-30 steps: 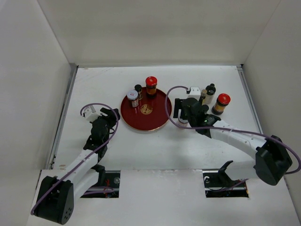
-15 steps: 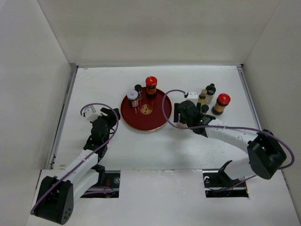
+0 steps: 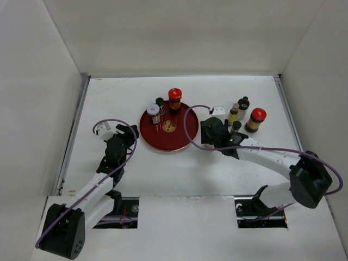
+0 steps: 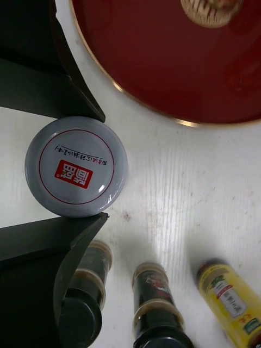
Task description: Organize the condiment bottles
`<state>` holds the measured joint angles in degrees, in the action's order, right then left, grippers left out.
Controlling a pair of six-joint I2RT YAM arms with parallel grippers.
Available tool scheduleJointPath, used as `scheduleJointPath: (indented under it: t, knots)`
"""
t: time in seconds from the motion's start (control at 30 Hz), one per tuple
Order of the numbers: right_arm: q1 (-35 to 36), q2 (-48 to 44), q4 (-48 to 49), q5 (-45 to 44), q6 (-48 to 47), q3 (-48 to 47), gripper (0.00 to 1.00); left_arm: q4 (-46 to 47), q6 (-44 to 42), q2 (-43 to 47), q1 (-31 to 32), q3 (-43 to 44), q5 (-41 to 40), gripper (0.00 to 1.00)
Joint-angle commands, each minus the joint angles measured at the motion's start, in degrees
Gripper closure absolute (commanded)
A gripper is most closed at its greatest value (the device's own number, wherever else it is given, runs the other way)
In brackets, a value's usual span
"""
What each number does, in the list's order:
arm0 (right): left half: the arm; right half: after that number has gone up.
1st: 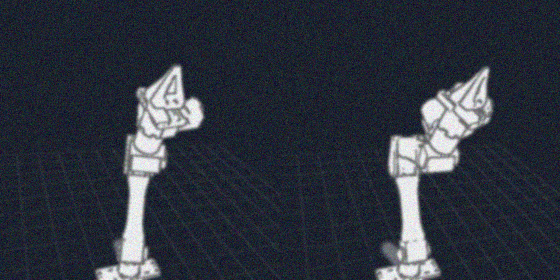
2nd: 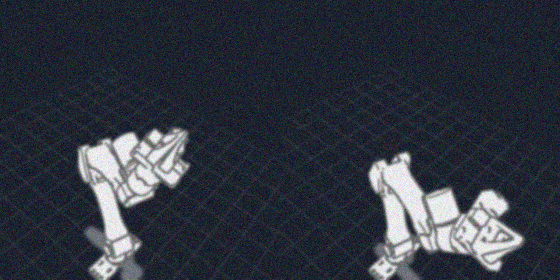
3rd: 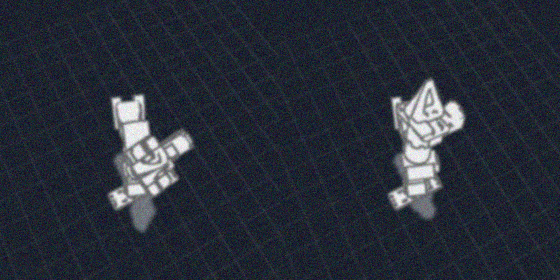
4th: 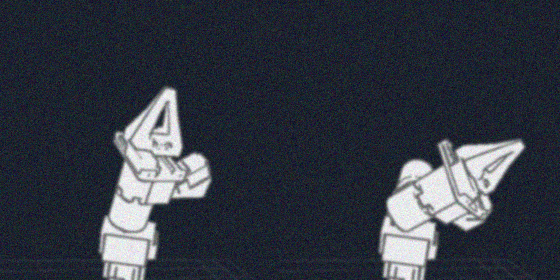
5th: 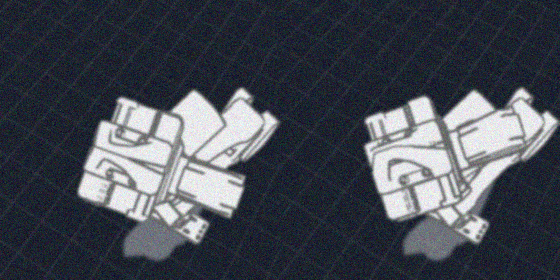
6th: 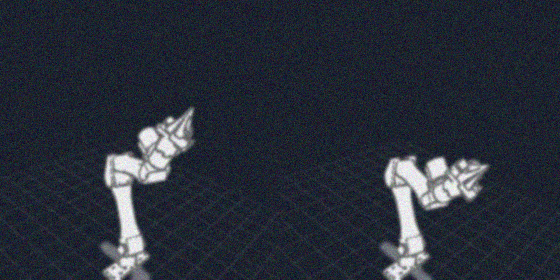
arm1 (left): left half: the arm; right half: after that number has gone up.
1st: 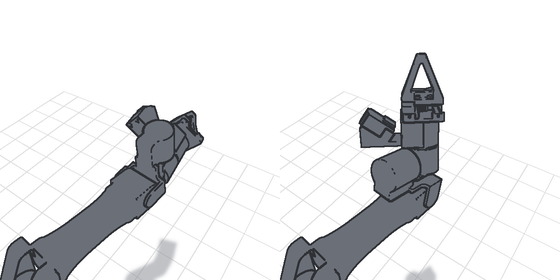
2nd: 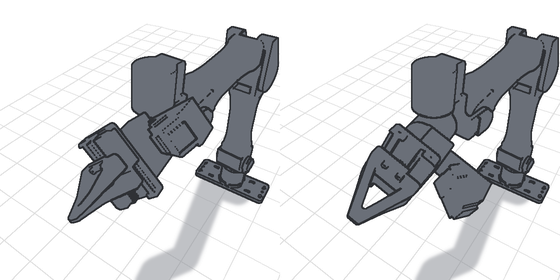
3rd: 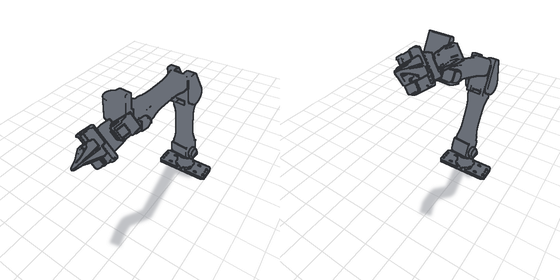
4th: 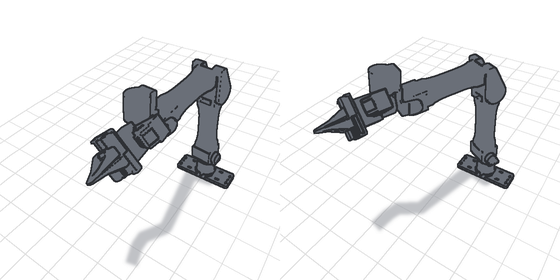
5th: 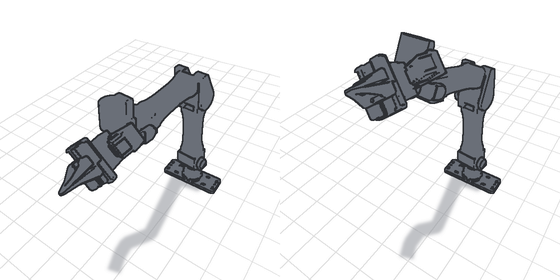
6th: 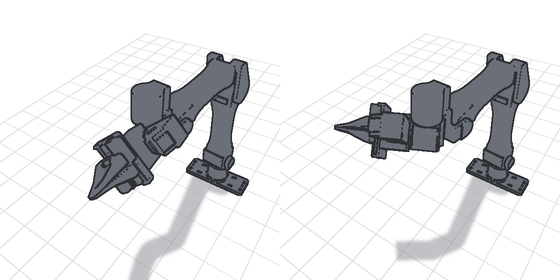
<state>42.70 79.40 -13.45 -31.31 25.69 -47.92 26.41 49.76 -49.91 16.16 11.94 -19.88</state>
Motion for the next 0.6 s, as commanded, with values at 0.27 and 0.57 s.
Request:
scheduleJointPath:
  t: [0.27,0.57]
  knots:
    - [12.0,15.9,12.4,4.1,-4.3,-26.4,0.53,1.5,4.4,2.4,-4.2,-2.6,2.0,0.42]
    - [15.4,33.3,15.2,5.8,-6.9,-42.6,0.52,1.6,8.0,2.1,-9.6,-4.4,5.6,0.42]
